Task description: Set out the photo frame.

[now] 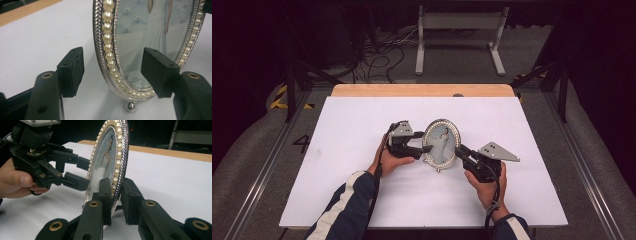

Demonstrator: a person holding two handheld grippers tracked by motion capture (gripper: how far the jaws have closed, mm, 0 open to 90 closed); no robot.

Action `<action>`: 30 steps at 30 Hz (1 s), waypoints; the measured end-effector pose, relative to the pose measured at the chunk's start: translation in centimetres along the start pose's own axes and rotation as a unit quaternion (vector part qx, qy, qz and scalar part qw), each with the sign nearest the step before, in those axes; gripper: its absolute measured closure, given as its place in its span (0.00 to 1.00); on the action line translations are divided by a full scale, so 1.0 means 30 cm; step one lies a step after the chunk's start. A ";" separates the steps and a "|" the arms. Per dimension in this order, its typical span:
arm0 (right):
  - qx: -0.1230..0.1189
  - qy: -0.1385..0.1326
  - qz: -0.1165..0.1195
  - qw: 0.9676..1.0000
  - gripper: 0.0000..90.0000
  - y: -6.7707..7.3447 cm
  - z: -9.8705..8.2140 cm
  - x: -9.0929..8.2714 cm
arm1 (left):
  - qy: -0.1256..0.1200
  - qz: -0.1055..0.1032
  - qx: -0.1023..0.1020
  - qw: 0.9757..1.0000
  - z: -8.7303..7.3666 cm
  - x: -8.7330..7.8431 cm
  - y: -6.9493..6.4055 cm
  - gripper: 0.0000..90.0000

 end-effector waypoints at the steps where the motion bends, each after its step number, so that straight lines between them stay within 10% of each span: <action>1: 0.000 -0.002 0.001 1.000 0.85 -0.001 0.000 -0.002 | 0.005 -0.002 0.008 1.000 0.001 -0.001 0.001 0.43; 30: -0.001 0.003 0.002 1.000 0.86 -0.007 0.011 0.058 | 0.049 0.000 0.032 0.998 -0.013 -0.080 -0.026 0.68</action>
Point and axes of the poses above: each handheld gripper's, and its own axes: x roughly forward along the jaws, z roughly out of its top, y roughly to its left, the point moved 2 cm from there along x, roughly forward along the jaws, and after that the axes turned 13 degrees about x, right-handed, at the moved point
